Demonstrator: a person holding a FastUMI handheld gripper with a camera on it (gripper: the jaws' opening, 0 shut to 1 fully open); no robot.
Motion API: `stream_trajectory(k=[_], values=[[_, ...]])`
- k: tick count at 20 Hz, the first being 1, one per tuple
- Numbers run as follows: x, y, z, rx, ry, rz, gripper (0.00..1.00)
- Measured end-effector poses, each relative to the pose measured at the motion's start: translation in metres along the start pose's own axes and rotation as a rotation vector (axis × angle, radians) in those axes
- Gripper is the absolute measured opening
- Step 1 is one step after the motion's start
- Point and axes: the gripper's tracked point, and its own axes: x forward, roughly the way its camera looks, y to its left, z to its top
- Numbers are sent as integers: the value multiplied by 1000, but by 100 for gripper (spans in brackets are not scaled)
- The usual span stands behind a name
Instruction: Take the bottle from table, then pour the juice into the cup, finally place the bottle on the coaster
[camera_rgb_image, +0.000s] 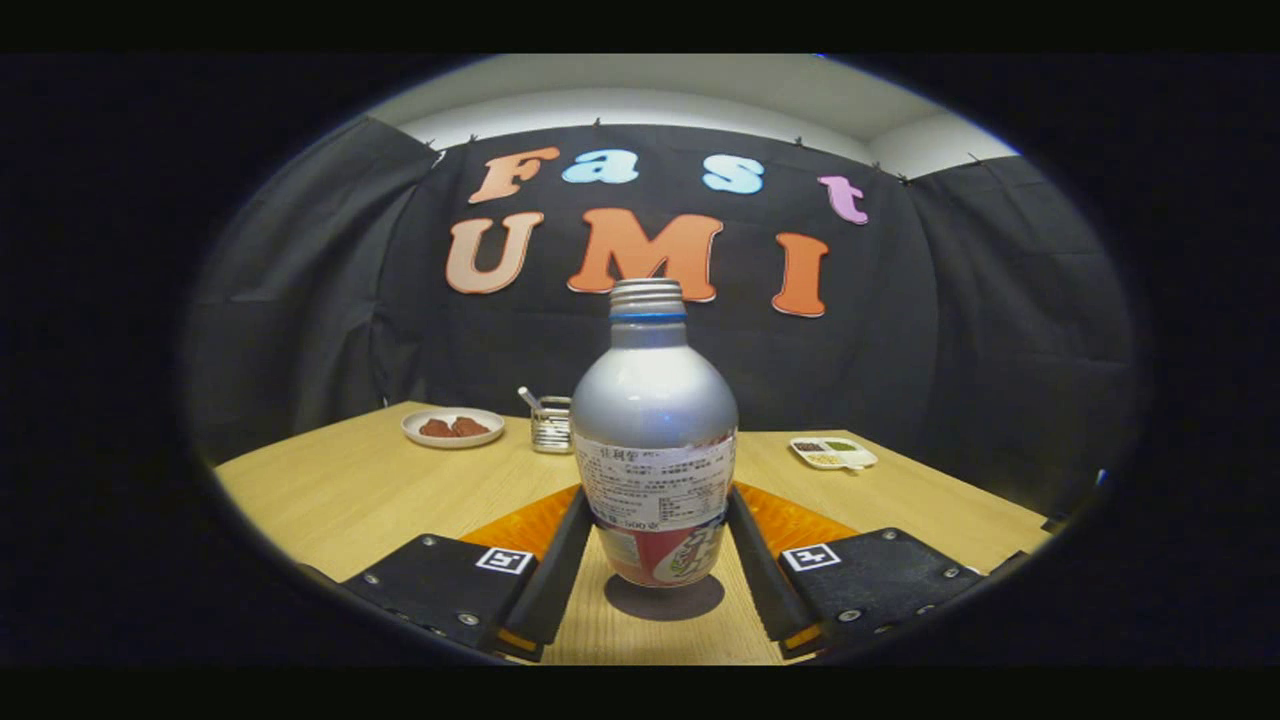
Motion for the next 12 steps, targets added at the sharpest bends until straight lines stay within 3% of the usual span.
stream_trajectory(k=[12], values=[[16, -1, -57, 36, 140, 26, 76]])
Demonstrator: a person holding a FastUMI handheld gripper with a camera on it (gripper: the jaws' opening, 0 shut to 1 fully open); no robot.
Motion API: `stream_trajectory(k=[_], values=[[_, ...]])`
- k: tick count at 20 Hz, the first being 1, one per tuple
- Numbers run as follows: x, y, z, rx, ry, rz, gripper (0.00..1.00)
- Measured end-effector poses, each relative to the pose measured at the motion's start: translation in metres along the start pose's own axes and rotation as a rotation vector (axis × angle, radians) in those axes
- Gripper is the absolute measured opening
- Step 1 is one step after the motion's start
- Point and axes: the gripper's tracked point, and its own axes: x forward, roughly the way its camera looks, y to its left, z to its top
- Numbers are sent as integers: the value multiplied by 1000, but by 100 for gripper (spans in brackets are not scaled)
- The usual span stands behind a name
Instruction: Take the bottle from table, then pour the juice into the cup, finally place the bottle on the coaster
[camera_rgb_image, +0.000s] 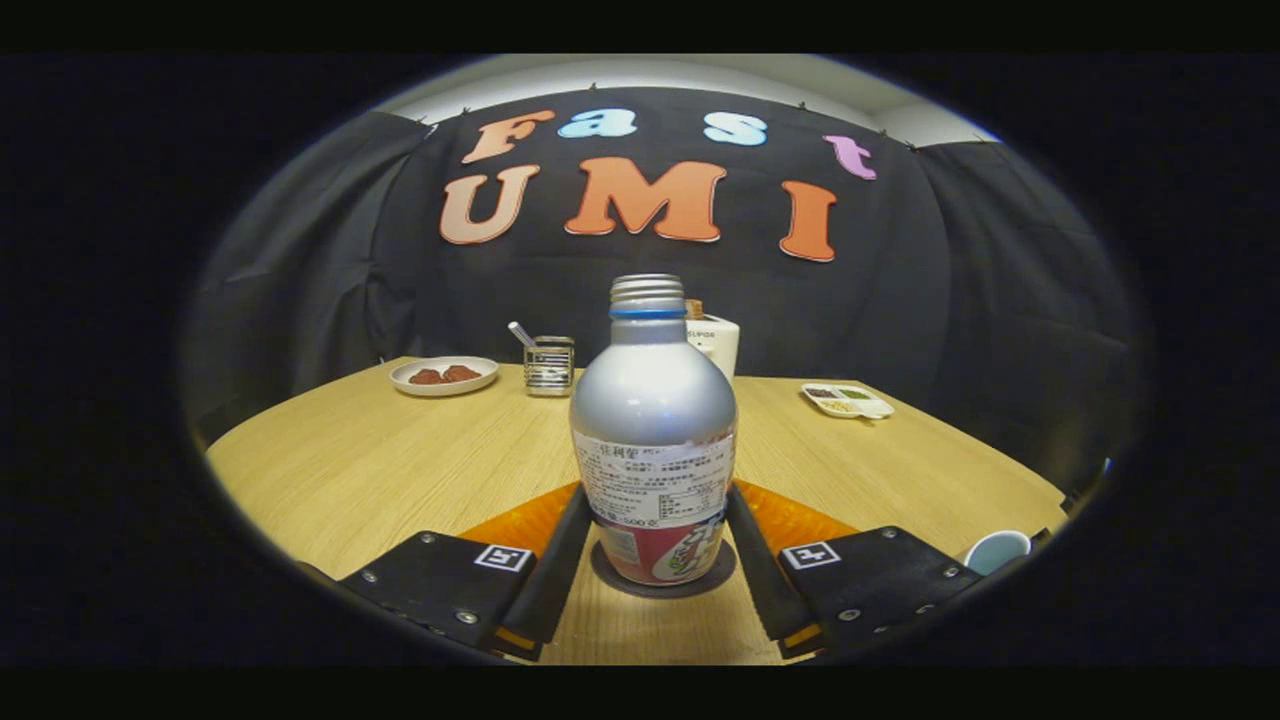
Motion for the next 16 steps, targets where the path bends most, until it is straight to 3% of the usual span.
stream_trajectory(k=[11, 16], values=[[2, -7, -11, 93, 5, 18, 77], [1, -8, -25, 68, 84, 8, 79]])
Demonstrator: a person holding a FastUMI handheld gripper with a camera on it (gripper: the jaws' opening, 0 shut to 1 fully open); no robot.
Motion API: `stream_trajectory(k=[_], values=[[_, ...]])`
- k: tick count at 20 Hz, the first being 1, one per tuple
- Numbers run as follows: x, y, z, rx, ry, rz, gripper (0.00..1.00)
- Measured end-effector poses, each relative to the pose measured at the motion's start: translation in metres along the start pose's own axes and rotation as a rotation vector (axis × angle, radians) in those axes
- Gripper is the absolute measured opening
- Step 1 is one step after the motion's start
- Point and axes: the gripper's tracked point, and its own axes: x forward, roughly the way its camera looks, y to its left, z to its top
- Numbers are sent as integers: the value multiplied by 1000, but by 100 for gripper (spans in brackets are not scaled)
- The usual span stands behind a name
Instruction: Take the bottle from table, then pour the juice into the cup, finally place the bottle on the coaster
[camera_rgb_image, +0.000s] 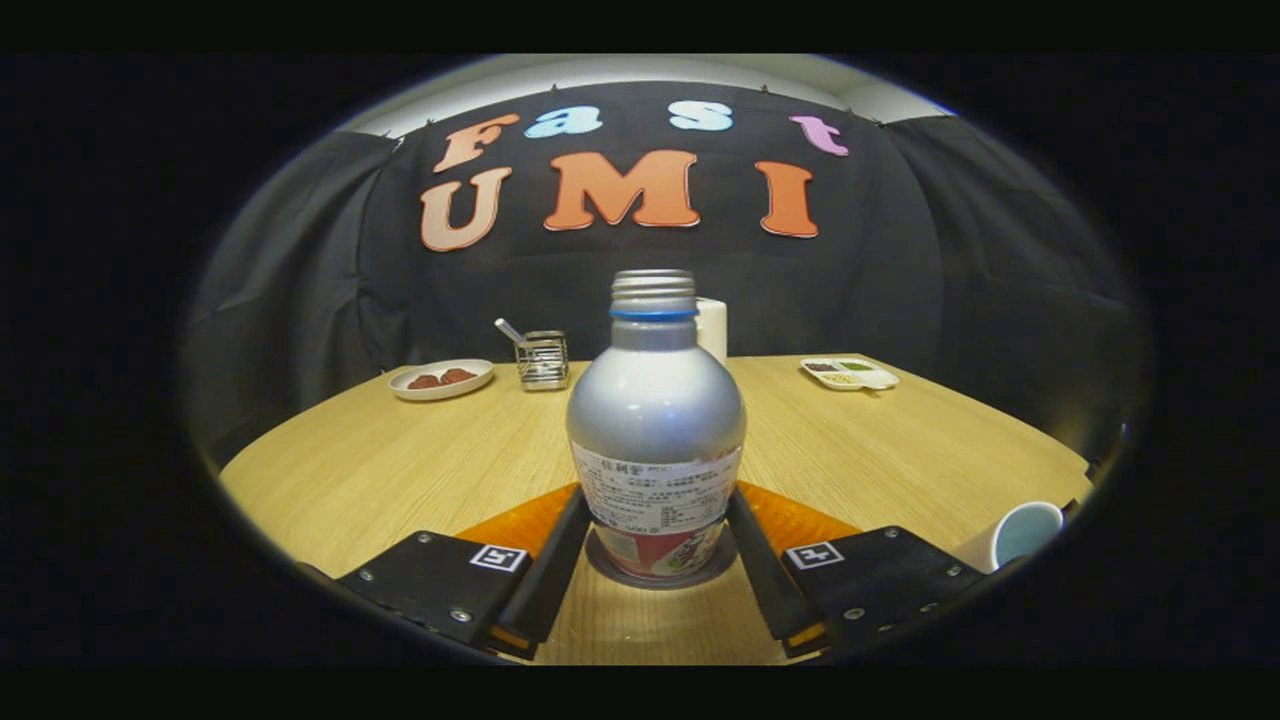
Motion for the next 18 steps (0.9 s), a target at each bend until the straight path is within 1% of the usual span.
stream_trajectory(k=[2, 5, 9, 11, 13, 18], values=[[-1, 0, -9, -28, 42, -7, 81], [-12, -1, -3, -37, 41, -11, 84], [-34, 0, 27, 5, -36, -4, 90], [-44, 2, 41, -3, -65, -14, 92], [-59, 10, 58, 1, -112, -4, 94], [-100, 34, 99, 12, -229, 27, 94]])
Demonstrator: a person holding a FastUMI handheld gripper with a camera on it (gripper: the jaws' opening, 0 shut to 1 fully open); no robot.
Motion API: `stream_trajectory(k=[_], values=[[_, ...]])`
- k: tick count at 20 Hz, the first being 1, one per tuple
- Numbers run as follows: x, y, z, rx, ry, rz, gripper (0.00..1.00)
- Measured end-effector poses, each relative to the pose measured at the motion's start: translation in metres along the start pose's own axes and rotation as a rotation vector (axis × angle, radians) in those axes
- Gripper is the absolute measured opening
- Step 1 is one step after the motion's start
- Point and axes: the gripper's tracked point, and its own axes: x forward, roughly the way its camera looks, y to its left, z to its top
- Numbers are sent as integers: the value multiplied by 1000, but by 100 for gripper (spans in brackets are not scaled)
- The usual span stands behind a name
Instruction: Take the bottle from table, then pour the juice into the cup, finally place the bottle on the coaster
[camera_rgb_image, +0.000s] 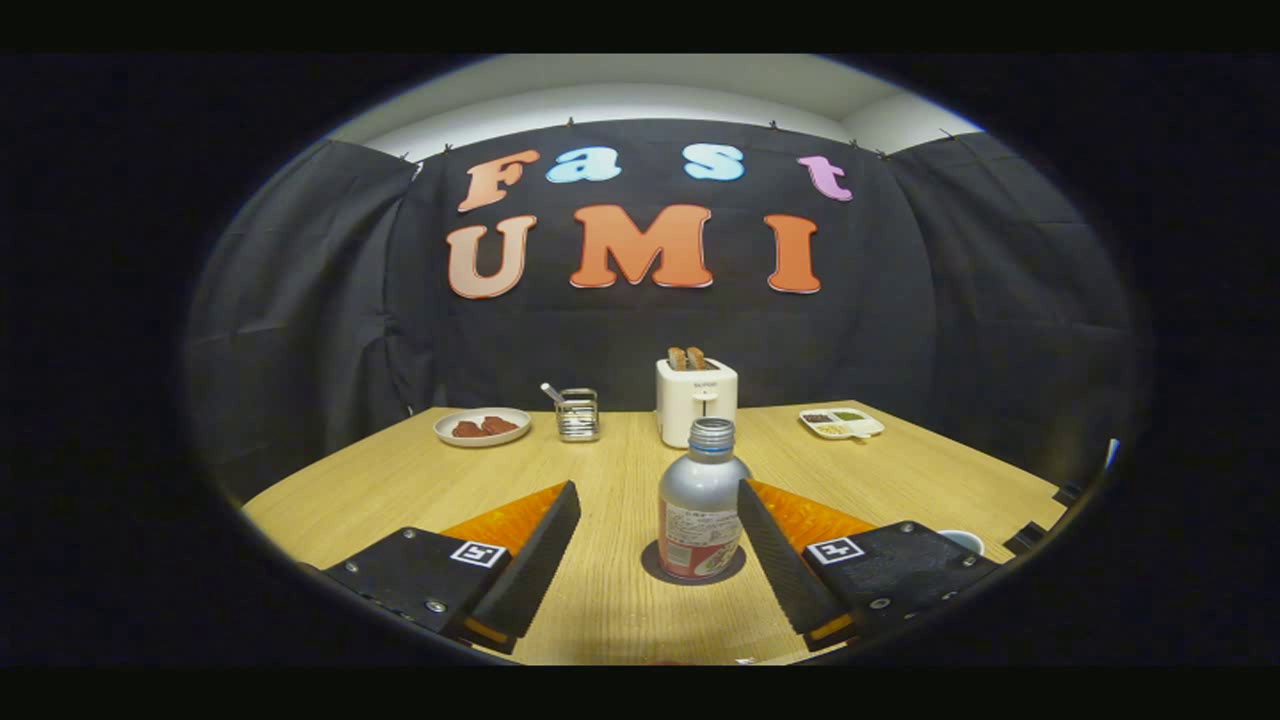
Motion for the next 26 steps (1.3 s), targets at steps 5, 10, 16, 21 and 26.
stream_trajectory(k=[5, 10, 16, 21, 26], values=[[-35, 23, 46, -55, -84, -8, 94], [-76, 62, 73, -93, -138, 16, 94], [-125, 118, 85, -115, -201, 48, 94], [-161, 136, 87, -67, -257, 75, 97], [-185, 137, 89, -24, -293, 112, 97]])
